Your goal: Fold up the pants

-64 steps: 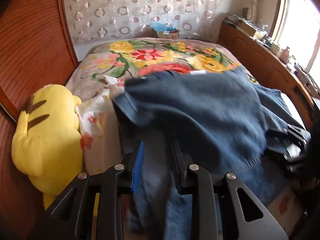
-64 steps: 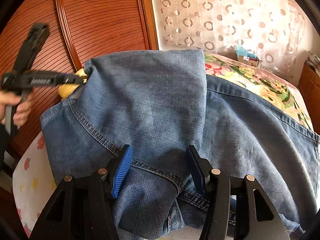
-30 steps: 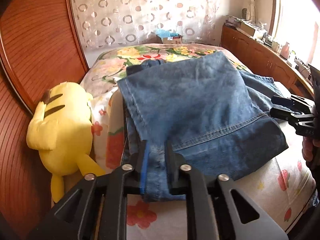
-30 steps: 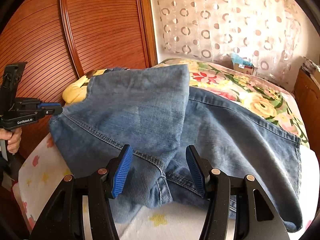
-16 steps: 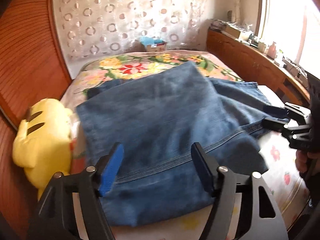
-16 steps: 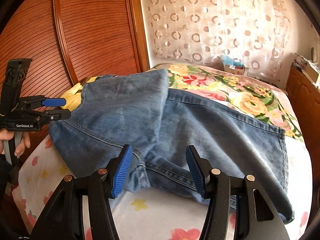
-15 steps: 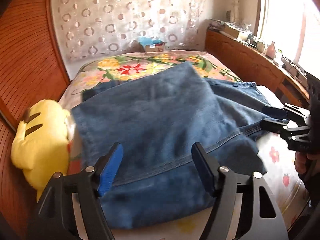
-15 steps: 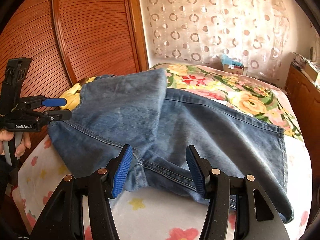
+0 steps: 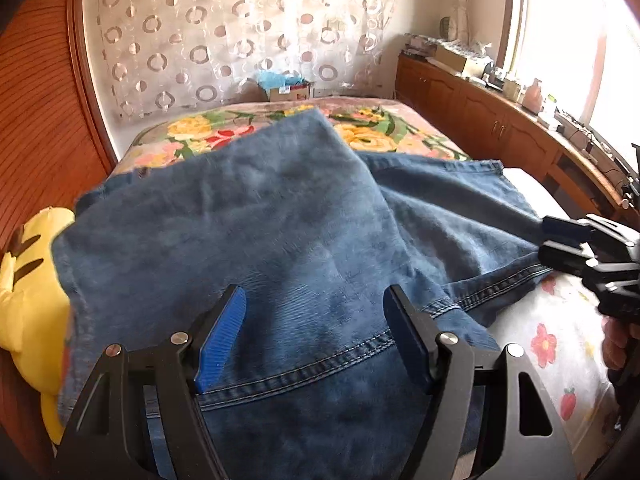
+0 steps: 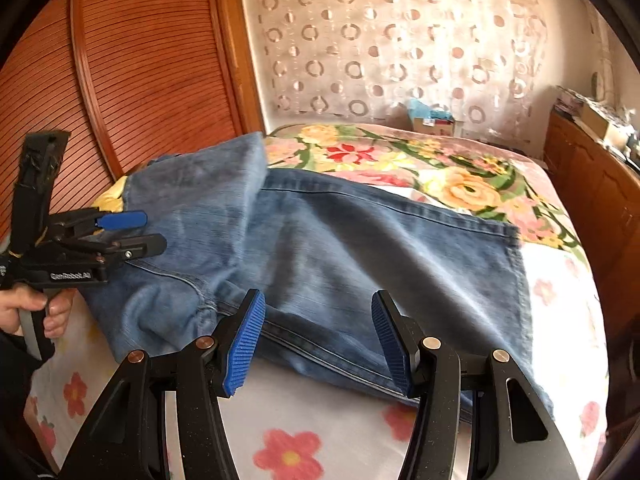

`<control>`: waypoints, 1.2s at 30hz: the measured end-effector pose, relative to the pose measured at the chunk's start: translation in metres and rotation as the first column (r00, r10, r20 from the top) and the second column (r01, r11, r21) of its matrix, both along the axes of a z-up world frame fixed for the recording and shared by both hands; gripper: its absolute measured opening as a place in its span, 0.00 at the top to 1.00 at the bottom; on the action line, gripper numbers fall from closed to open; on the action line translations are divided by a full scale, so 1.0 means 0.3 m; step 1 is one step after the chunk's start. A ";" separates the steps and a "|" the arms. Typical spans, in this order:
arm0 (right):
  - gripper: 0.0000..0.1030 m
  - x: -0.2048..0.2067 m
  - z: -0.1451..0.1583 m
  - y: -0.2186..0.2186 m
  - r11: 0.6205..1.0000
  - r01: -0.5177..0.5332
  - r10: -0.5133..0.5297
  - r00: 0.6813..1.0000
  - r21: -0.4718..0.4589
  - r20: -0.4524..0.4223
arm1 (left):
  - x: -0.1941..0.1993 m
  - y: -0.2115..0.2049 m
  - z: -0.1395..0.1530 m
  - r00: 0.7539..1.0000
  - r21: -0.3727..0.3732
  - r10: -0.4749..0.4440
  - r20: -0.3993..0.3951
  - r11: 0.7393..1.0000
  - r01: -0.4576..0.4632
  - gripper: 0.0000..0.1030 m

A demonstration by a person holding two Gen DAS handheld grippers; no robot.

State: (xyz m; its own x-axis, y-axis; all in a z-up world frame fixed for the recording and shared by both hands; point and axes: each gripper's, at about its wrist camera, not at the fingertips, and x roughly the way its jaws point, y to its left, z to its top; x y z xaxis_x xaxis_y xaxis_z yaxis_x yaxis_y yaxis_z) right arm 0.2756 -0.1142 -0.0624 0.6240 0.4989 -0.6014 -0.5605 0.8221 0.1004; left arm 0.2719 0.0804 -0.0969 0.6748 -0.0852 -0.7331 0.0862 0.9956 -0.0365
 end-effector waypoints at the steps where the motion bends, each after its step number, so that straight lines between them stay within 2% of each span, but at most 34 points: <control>1: 0.44 -0.005 0.002 -0.018 1.000 0.012 -0.012 1.000 0.001 -0.001 | 0.002 -0.002 -0.011 1.000 -0.005 -0.002 -0.001 1.000 0.002 0.30; 10: 0.44 -0.047 0.005 -0.172 0.989 0.151 -0.150 0.988 0.003 -0.035 | 0.000 -0.039 -0.070 1.000 0.053 -0.016 0.016 0.998 0.015 0.29; 20: 0.44 -0.056 -0.009 -0.354 0.946 0.321 -0.323 0.943 -0.043 -0.074 | 0.003 -0.051 -0.069 1.000 0.070 -0.017 0.017 0.997 0.016 0.28; 27: 0.44 -0.031 -0.022 -0.392 0.934 0.352 -0.357 0.926 -0.058 -0.125 | -0.016 -0.050 -0.063 0.999 0.050 -0.023 0.045 0.999 0.021 0.28; 33: 0.44 0.020 0.040 -0.378 0.942 0.333 -0.335 0.938 -0.038 -0.086 | -0.032 -0.046 -0.051 0.997 0.051 -0.034 0.065 0.998 0.030 0.28; 36: 0.44 0.084 0.031 -0.366 0.948 0.316 -0.319 0.943 -0.046 -0.092 | -0.042 -0.048 -0.038 0.995 0.055 -0.039 0.088 0.998 0.035 0.28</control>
State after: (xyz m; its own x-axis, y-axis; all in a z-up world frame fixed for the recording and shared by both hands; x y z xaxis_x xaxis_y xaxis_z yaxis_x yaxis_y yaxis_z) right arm 0.3008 -0.2241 -0.0532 0.6852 0.2649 -0.6785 -0.2584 0.9593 0.1135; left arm 0.2594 0.0661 -0.1084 0.7343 -0.0736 -0.6748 0.1235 0.9920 0.0262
